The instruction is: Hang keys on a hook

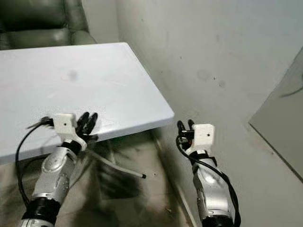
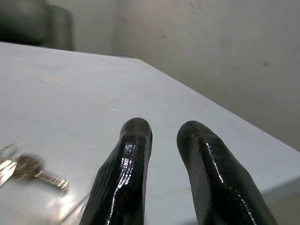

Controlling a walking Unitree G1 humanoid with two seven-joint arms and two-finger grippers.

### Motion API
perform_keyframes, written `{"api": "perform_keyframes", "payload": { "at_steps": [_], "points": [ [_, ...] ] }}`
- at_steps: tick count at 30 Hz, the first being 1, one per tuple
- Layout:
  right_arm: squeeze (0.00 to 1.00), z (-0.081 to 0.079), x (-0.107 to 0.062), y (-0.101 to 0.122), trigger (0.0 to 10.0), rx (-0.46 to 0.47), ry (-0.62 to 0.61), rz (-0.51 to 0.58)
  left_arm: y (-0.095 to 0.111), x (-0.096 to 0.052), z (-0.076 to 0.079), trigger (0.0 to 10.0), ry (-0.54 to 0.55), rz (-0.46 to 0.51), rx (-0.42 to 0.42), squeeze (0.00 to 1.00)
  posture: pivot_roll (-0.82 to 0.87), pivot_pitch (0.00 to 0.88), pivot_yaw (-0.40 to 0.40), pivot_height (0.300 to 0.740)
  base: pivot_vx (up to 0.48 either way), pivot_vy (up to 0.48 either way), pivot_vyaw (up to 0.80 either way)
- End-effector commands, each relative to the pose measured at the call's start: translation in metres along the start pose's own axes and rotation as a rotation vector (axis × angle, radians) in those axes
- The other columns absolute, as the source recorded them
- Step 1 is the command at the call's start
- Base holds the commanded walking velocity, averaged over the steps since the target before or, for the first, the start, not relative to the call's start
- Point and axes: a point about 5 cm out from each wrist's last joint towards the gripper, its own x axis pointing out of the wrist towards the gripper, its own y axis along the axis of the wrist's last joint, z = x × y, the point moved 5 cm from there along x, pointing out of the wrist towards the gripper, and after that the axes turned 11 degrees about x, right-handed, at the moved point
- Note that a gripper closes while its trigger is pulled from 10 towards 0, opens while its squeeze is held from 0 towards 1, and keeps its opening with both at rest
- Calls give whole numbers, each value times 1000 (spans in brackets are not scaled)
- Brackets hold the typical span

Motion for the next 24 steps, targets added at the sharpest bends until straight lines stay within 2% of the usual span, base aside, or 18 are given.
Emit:
{"api": "perform_keyframes", "payload": {
  "at_steps": [1,10,11,12,21,24],
  "points": [
    [0,8,-2,-1,10000,2,-20,-9,3,2,7,10000,-18,6,5,0,-64,0,-43,740,0,0,800],
    [0,7,-4,3,10000,-23,6,13,2,4,10,10000,-25,5,-1,0,-73,0,-46,740,0,0,769],
    [4,7,-5,2,10000,22,9,13,2,4,10,10000,-25,5,-1,0,-73,0,-46,740,0,0,0],
    [1000,7,-5,1,10000,38,9,12,2,4,10,10000,-26,3,-3,0,-74,0,-46,740,0,0,0],
    [1000,2,-9,0,10000,44,44,16,0,3,8,10000,-16,-6,-33,0,-75,0,-43,740,0,0,0],
    [1000,1,-10,-2,10000,46,51,11,-1,3,7,10000,-13,-7,-38,0,-74,0,-42,740,0,366,0]
  ]
}}
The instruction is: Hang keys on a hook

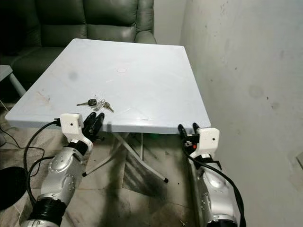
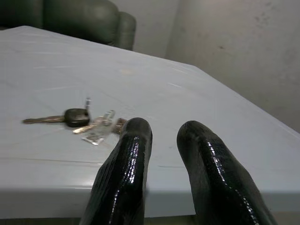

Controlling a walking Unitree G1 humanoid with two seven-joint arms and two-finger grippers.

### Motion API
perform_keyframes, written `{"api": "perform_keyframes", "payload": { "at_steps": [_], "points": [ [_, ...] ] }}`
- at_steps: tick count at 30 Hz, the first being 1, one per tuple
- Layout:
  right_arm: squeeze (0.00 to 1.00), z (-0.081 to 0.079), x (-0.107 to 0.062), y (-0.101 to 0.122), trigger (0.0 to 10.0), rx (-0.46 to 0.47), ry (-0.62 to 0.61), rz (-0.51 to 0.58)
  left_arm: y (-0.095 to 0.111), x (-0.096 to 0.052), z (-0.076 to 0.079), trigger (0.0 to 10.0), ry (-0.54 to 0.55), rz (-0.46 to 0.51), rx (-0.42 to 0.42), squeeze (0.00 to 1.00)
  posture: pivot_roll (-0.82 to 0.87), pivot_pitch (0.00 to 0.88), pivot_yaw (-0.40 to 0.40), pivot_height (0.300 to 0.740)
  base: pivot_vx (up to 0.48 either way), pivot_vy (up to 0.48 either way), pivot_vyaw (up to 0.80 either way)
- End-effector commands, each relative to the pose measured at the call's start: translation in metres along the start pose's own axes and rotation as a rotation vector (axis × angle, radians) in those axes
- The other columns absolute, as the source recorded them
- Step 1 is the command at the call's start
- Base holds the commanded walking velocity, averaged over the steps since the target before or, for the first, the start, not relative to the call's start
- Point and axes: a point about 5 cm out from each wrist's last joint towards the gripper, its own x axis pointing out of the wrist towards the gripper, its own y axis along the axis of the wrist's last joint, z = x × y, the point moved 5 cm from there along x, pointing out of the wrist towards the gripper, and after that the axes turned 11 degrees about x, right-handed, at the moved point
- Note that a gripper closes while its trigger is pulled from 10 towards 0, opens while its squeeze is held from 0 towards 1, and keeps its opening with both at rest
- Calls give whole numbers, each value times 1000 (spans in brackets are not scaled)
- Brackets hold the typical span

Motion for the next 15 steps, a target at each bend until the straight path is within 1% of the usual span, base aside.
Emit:
{"api": "perform_keyframes", "payload": {
  "at_steps": [1,15],
  "points": [
    [1000,1,-1,3,10000,3,2,13,2,2,1,10000,-4,2,-8,0,-74,0,-42,740,0,368,0],
    [1000,2,-2,1,10000,-6,14,-5,0,1,1,10000,-1,-10,-4,0,-60,0,-55,740,0,385,0]
  ]
}}
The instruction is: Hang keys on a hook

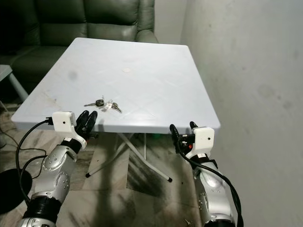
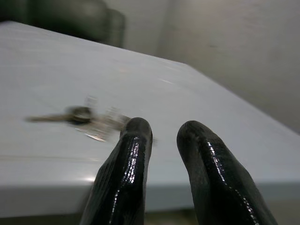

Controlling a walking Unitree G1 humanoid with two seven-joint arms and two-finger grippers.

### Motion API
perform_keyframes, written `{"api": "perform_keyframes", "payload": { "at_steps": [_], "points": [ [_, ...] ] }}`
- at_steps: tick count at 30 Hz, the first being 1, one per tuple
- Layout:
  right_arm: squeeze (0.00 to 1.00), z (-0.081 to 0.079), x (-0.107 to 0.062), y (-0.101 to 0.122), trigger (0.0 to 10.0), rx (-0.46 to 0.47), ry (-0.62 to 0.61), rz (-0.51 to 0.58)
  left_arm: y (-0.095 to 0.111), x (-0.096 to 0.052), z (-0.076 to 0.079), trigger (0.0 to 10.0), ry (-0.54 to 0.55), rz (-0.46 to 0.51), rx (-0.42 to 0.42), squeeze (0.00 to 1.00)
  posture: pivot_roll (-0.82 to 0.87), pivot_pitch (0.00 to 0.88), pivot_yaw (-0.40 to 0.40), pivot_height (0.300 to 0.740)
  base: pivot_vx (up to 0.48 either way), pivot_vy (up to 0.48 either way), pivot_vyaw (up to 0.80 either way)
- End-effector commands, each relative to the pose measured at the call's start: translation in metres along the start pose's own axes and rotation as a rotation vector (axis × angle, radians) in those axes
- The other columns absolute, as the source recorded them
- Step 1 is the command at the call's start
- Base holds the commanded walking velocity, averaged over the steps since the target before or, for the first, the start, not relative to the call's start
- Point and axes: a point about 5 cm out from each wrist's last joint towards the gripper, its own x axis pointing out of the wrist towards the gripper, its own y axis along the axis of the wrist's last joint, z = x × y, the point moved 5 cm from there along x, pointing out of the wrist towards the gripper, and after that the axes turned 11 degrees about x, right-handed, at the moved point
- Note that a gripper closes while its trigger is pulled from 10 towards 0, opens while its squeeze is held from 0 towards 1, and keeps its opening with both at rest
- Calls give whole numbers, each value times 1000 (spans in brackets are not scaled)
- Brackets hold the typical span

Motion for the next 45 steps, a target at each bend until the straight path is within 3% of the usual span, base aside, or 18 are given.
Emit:
{"api": "perform_keyframes", "payload": {
  "at_steps": [1,18,26,27,28,31,32,45],
  "points": [
    [1000,-4,3,4,10000,8,11,14,1,-1,-9,10000,20,-5,18,0,-59,0,-56,740,0,401,0],
    [1000,-8,6,2,10000,10,40,3,1,-3,-13,10000,34,-9,28,0,-44,0,-64,740,0,399,0],
    [1000,-9,6,0,10000,-15,41,-15,-3,-3,-15,10000,58,-32,24,0,-42,0,-66,740,0,0,0],
    [486,-9,6,-1,10000,-23,46,-17,-5,-3,-16,10000,59,-52,27,0,-42,0,-66,740,0,0,0],
    [122,-10,6,-2,10000,-31,50,-21,-6,-3,-16,10000,60,-58,26,0,-41,0,-68,740,0,0,0],
    [110,-12,7,-3,10000,-48,61,-30,-7,-3,-16,10000,61,-63,25,0,-41,0,-68,740,0,0,0],
    [0,-12,7,-3,10000,-61,59,-31,-7,-3,-16,10000,60,-62,27,0,-41,0,-68,740,0,0,800],
    [0,-14,5,-6,10000,-85,72,-43,-6,-4,-15,10000,51,-61,30,0,-42,0,-65,740,0,0,800]
  ]
}}
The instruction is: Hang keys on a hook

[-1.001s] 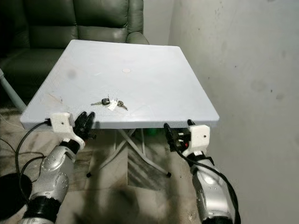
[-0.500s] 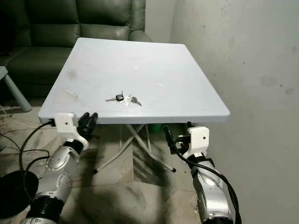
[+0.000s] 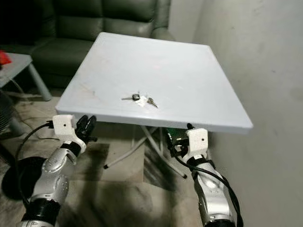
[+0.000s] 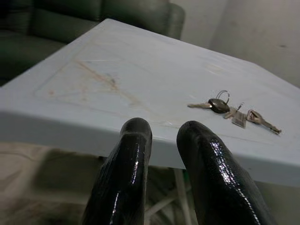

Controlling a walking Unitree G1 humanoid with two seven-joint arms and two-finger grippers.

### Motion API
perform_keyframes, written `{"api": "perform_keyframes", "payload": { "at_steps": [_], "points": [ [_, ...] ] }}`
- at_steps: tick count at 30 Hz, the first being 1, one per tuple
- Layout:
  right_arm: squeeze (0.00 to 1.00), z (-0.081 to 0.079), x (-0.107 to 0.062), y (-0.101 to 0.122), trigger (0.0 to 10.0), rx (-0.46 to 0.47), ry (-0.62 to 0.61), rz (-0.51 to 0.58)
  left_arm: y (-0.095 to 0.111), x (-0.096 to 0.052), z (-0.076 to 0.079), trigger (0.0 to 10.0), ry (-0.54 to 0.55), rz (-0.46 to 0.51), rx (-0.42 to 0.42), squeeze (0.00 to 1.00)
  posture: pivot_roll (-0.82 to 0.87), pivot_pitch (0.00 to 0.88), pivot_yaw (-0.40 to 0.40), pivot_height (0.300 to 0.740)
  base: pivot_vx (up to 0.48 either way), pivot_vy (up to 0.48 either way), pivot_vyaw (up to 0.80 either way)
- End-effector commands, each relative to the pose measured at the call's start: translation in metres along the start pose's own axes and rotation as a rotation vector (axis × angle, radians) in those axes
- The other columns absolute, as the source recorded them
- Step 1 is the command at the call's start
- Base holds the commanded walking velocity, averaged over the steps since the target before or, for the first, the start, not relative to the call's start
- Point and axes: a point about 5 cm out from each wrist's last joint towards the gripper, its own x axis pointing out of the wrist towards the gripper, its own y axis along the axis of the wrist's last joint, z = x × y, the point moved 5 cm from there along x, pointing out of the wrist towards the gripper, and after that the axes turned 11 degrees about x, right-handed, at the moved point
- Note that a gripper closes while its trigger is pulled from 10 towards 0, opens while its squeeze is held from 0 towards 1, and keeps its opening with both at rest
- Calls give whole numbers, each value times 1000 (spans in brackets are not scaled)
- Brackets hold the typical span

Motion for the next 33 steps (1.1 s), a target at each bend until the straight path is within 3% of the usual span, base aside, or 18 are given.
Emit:
{"api": "perform_keyframes", "payload": {
  "at_steps": [1,8,11,33],
  "points": [
    [0,3,-2,1,10000,-4,-9,2,1,1,6,10000,-21,0,5,0,-42,0,-65,740,0,0,800],
    [0,2,-2,0,10000,11,-3,3,0,1,7,10000,-25,-12,15,0,-41,0,-64,740,0,0,800],
    [0,3,-2,0,10000,57,-15,5,0,1,7,10000,-28,-9,14,0,-41,0,-64,740,0,0,0],
    [0,-1,-3,1,10000,61,5,12,2,1,7,10000,-36,-6,13,0,-41,0,-57,740,291,0,0]
  ]
}}
